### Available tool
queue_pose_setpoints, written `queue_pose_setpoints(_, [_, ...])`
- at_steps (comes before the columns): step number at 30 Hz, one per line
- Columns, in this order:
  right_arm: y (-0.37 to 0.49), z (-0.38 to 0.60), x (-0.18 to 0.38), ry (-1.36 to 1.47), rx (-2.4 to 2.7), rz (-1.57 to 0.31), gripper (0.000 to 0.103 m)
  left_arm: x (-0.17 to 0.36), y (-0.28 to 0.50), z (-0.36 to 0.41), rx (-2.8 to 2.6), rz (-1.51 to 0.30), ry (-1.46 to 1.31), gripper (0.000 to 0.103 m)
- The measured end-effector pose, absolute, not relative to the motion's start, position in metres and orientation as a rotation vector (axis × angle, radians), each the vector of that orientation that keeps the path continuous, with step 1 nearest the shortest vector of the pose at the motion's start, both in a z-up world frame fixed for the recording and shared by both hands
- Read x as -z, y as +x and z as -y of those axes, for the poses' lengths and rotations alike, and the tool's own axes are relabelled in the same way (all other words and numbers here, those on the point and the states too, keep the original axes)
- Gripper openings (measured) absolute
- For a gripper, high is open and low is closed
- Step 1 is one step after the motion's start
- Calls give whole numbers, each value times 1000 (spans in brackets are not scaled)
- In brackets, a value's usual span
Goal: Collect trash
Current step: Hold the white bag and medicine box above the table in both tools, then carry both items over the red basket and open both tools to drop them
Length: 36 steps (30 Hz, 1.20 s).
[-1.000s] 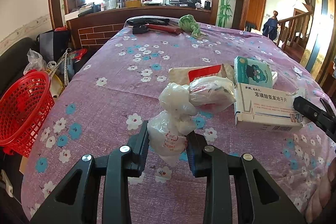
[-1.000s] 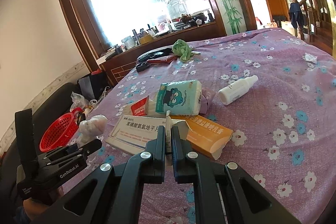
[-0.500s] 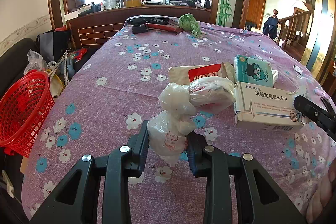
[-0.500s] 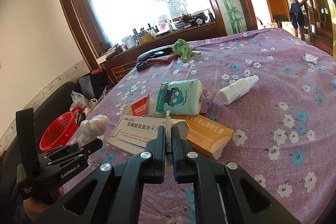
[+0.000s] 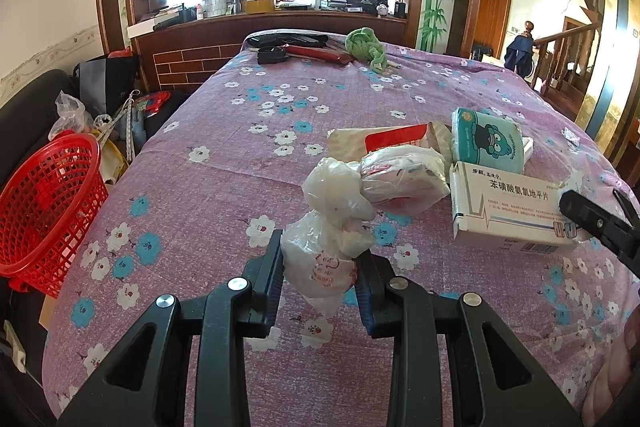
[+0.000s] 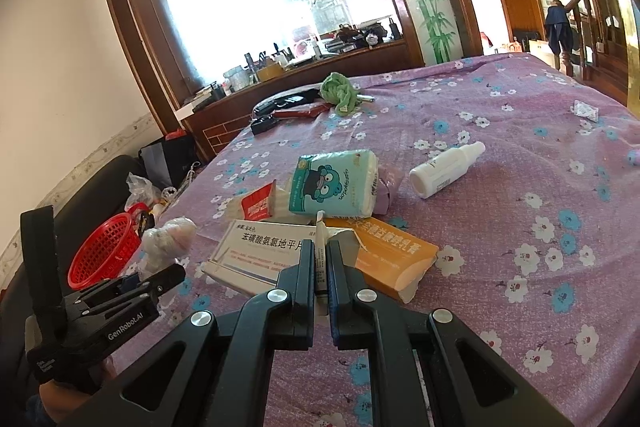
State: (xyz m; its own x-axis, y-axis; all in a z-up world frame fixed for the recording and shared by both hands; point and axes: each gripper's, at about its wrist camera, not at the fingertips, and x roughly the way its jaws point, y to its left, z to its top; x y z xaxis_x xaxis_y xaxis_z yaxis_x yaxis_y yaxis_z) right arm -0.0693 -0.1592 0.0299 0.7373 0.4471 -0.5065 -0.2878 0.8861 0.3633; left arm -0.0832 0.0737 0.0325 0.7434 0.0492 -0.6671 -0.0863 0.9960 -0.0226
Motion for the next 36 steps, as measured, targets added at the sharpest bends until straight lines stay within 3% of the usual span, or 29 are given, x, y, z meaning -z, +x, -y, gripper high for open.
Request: queue_pose_setpoints(36, [-77, 73, -89, 125, -564, -592, 6, -76, -119, -175, -231, -628, -164, 30])
